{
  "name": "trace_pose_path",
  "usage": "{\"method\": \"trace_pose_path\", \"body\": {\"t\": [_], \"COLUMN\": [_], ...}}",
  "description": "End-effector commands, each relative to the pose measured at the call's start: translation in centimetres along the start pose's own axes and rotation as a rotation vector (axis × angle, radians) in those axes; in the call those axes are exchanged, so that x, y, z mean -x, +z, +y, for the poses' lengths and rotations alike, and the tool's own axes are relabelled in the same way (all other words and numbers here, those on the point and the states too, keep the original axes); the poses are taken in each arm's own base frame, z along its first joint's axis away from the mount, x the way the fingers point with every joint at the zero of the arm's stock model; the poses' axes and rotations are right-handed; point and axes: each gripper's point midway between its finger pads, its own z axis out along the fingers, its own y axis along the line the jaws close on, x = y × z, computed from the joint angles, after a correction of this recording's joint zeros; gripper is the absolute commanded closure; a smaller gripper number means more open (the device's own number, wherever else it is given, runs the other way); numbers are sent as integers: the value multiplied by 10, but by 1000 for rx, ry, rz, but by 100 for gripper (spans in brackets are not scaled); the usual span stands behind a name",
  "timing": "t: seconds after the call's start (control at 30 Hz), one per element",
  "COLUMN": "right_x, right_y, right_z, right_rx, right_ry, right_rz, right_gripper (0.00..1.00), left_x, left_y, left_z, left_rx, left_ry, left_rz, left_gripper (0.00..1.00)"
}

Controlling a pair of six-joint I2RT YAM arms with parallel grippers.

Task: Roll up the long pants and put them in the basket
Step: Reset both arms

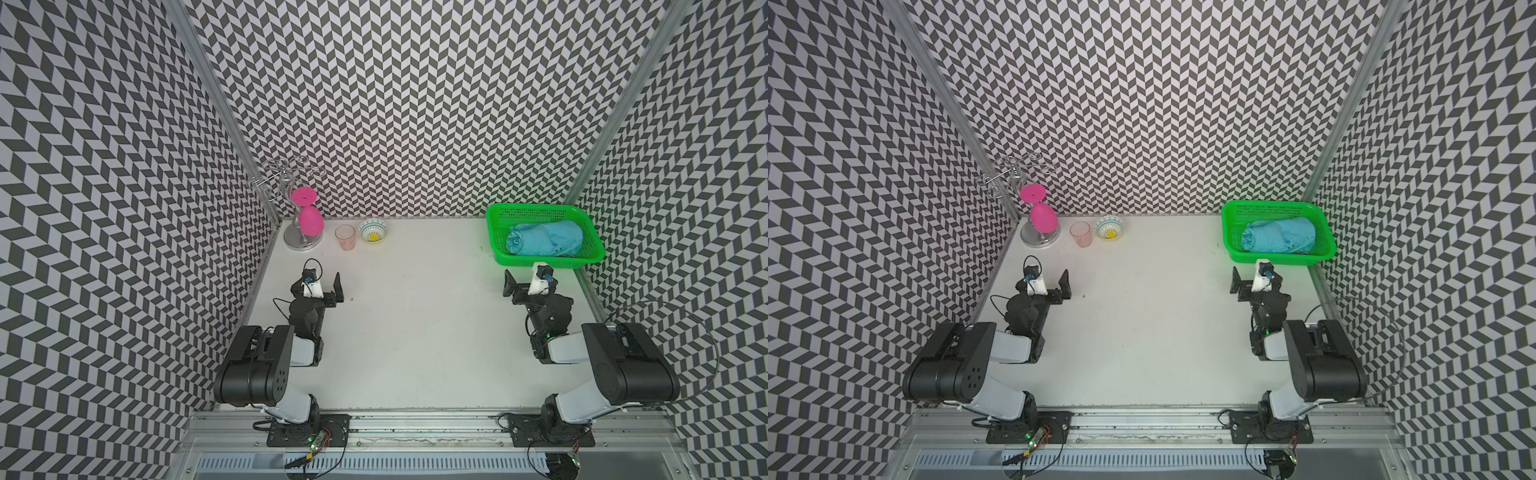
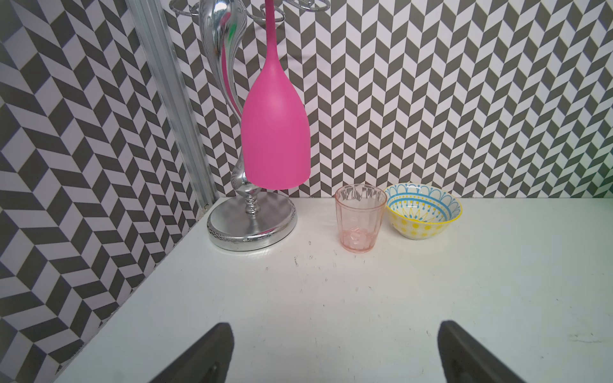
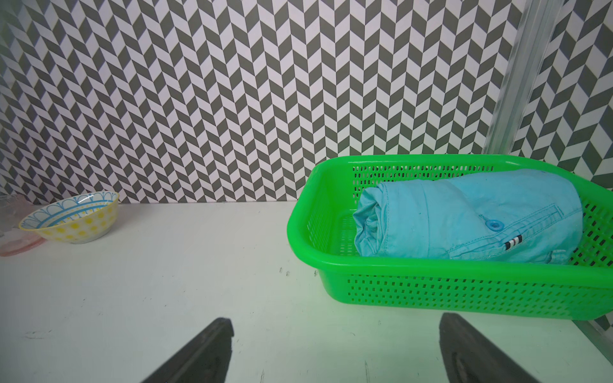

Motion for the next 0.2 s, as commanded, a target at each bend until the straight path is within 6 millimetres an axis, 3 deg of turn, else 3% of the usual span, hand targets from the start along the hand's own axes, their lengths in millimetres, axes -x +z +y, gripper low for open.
{"method": "trace_pose_path", "body": {"t": [0.0, 0.17], "right_x": [5, 4], "right_y": [-1, -1], "right_z": [2, 2], "right_rx": [0, 0], "right_ry": [-8, -9], "right_rz": [-19, -16], "right_gripper": [0, 0], "left_x": [1, 1], "left_y": [3, 2], "left_z": [0, 0], "left_rx": [3, 3], "left_ry": [0, -2], "left_rz": [4, 3], "left_gripper": [0, 0]}}
